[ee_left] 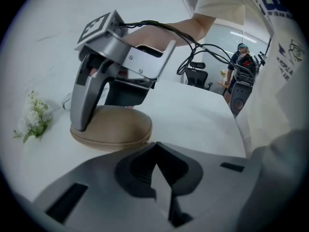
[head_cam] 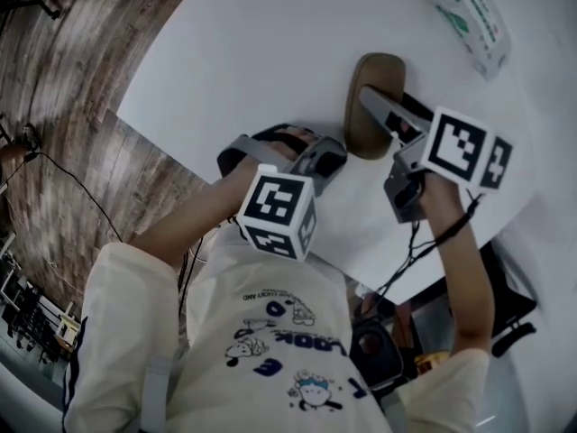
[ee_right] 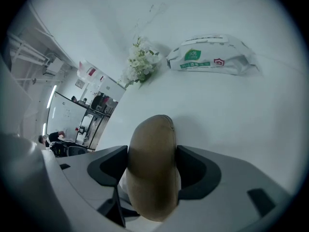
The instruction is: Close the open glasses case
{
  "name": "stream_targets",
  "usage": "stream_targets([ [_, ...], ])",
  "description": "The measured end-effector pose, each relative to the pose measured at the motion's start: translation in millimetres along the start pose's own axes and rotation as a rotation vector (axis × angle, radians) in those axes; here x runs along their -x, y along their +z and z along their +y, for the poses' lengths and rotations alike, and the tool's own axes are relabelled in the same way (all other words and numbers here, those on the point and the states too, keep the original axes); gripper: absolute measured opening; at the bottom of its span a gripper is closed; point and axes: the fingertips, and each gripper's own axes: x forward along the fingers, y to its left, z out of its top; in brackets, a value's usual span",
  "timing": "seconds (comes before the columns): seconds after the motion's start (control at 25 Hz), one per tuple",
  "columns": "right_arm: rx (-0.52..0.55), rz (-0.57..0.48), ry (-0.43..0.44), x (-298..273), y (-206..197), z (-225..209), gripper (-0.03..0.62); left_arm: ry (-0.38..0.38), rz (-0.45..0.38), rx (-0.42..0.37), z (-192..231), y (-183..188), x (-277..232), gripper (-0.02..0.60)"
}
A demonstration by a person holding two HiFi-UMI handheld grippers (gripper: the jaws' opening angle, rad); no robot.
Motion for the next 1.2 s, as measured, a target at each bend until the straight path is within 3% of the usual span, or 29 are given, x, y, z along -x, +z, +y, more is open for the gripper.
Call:
stream_targets([
  [0.28, -0.098, -0.109, -0.053, 8.6, -1.0, -2.8, 0.311, 0.040, -0.049, 0.206, -10.2, 10.2, -11.6, 0.001],
  [0.56, -0.559, -0.265, -0.096, 35.6, -16.0, -42.6, 0.311, 0.093, -0.104, 0.346, 20.7, -13.9, 17.0, 0.000],
  [0.68, -0.695, -0.291, -0.080, 47.7, -29.1, -53.4, 0.311, 0.115, -0.098, 0.332, 36.8, -16.0, 22.0, 0.000],
  [0.8, -0.611, -0.287, -0.049, 58.3, -34.9, -50.9, 0.313, 0.141, -0.082, 0.301, 52.9, -18.5, 26.5, 0.000],
  [1.0, -0.298, -0.246, -0.032, 74.3, -41.5, -28.0, 0.313, 0.180, -0.069, 0.276, 86.8, -36.1, 40.8, 0.000],
  [1.08, -0.132, -0.218, -0.087, 88.1, -39.1, -26.4, 0.313, 0.171, -0.068, 0.262, 93.4, -36.8, 41.9, 0.000],
  [1.2, 0.219, -0.169, -0.120, 97.1, -24.0, -14.9, 0.314, 0.161, -0.061, 0.227, 94.7, -36.5, 39.0, 0.002],
])
